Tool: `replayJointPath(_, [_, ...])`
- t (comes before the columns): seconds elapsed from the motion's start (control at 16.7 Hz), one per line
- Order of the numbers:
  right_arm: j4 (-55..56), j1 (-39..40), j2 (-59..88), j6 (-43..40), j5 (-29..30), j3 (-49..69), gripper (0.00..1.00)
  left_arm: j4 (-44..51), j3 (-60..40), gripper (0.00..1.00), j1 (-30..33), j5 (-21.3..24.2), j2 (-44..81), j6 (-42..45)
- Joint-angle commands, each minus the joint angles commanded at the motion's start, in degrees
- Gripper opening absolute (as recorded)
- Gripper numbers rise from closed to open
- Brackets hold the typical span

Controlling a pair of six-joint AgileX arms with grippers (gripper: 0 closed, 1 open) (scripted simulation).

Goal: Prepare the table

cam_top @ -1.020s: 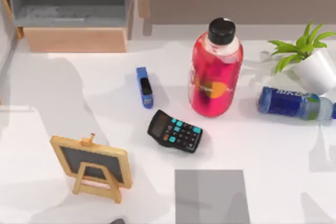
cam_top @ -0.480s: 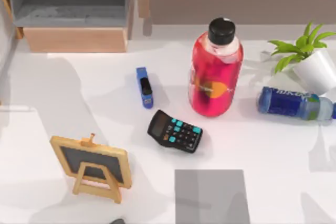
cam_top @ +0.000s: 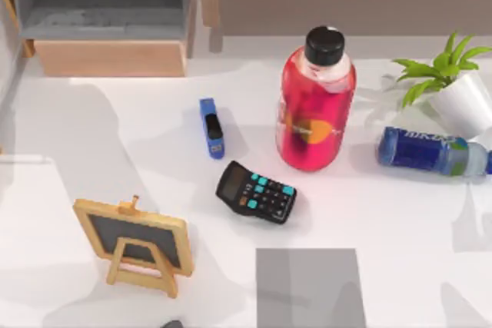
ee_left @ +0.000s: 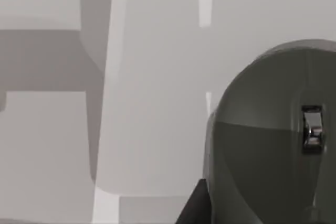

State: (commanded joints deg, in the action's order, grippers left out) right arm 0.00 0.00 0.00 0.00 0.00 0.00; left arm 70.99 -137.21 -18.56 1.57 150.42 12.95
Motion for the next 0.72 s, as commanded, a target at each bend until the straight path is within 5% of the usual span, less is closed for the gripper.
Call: replayJointPath(0.72, [0.0,0.0,0.0,0.0,0.0,0.0,1.0,0.58,-0.29,0.0,-0.6,-0.09,-1.37,-0.49])
